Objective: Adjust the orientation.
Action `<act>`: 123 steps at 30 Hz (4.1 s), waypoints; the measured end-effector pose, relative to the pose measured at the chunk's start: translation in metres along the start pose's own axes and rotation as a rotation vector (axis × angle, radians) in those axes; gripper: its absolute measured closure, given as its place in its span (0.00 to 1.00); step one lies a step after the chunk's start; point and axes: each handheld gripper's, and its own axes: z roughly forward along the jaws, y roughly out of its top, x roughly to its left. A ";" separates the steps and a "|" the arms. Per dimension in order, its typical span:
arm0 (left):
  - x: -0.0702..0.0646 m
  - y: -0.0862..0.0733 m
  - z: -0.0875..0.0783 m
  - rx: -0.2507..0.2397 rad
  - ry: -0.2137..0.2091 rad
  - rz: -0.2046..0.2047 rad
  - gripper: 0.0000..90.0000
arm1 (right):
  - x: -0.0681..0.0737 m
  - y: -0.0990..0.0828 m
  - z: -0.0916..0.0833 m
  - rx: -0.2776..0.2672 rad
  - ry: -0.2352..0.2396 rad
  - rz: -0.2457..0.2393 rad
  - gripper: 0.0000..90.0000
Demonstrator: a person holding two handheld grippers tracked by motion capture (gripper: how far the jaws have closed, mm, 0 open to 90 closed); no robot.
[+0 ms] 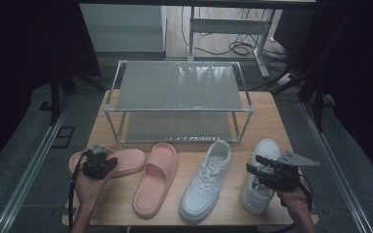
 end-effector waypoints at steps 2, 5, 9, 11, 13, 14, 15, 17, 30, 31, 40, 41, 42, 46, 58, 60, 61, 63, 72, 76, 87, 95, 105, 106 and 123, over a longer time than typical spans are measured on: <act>0.002 -0.002 -0.002 0.004 0.009 -0.002 1.00 | 0.001 0.001 -0.002 -0.005 0.001 -0.001 0.51; 0.005 -0.006 -0.006 0.003 -0.001 -0.013 1.00 | 0.001 0.003 -0.006 -0.015 -0.002 -0.008 0.51; 0.009 -0.015 -0.014 0.009 0.005 -0.016 1.00 | 0.001 0.003 -0.008 -0.017 -0.006 -0.010 0.51; 0.009 -0.017 -0.016 0.011 0.003 -0.019 1.00 | 0.001 0.003 -0.008 -0.016 -0.006 -0.012 0.51; 0.010 -0.022 -0.018 0.019 -0.009 -0.020 1.00 | 0.001 0.003 -0.008 -0.018 -0.006 -0.012 0.51; 0.011 -0.026 -0.020 0.029 -0.011 -0.017 1.00 | 0.001 0.003 -0.009 -0.018 -0.006 -0.014 0.51; 0.011 -0.026 -0.020 0.029 -0.011 -0.017 1.00 | 0.001 0.003 -0.009 -0.018 -0.006 -0.014 0.51; 0.015 -0.034 -0.026 0.021 -0.044 -0.033 1.00 | 0.001 0.004 -0.010 -0.018 -0.006 -0.013 0.51; 0.033 -0.058 -0.047 0.018 -0.046 -0.068 1.00 | 0.000 0.003 -0.012 -0.017 -0.011 -0.010 0.51; 0.036 -0.062 -0.051 0.017 -0.044 -0.076 1.00 | -0.001 0.003 -0.011 -0.019 -0.014 -0.009 0.51; 0.049 -0.071 -0.060 0.009 -0.028 -0.108 1.00 | -0.002 0.002 -0.011 -0.014 -0.013 -0.007 0.51; 0.050 -0.072 -0.061 0.007 -0.027 -0.115 1.00 | -0.002 0.002 -0.011 -0.016 -0.014 -0.005 0.51; 0.051 -0.073 -0.062 0.005 -0.025 -0.119 1.00 | -0.003 0.002 -0.012 -0.014 -0.015 -0.004 0.51; 0.054 -0.074 -0.065 -0.007 -0.014 -0.128 1.00 | -0.004 0.001 -0.011 -0.013 -0.014 0.004 0.51; 0.048 -0.069 -0.094 -0.104 -0.052 -0.123 1.00 | -0.003 0.001 -0.010 -0.020 -0.020 0.000 0.51; 0.049 -0.067 -0.097 -0.120 -0.048 -0.127 1.00 | -0.003 0.001 -0.010 -0.024 -0.019 0.001 0.51; 0.052 -0.064 -0.098 -0.129 -0.044 -0.131 1.00 | -0.003 0.001 -0.011 -0.026 -0.020 0.001 0.51; 0.055 -0.061 -0.097 -0.135 -0.045 -0.135 1.00 | -0.003 0.001 -0.011 -0.023 -0.018 0.001 0.51; 0.074 -0.047 -0.086 -0.151 -0.042 -0.157 1.00 | -0.001 0.000 -0.007 -0.029 -0.023 -0.004 0.51; 0.089 -0.042 -0.073 -0.142 -0.038 -0.178 1.00 | 0.000 0.000 -0.005 -0.026 -0.020 -0.006 0.51; 0.099 -0.033 -0.047 -0.105 -0.060 -0.189 1.00 | 0.000 -0.002 -0.001 -0.016 -0.020 -0.009 0.51; 0.094 -0.025 -0.040 -0.101 -0.079 -0.169 1.00 | 0.000 -0.002 -0.001 -0.015 -0.019 -0.008 0.51; 0.073 -0.008 -0.026 -0.080 -0.123 -0.111 1.00 | 0.001 -0.003 0.001 -0.008 -0.014 -0.007 0.51; 0.068 -0.005 -0.023 -0.077 -0.133 -0.098 1.00 | 0.001 -0.003 0.000 -0.009 -0.014 -0.007 0.51; 0.054 -0.006 -0.051 -0.163 -0.117 -0.062 0.98 | -0.002 -0.004 -0.002 -0.008 -0.023 -0.001 0.51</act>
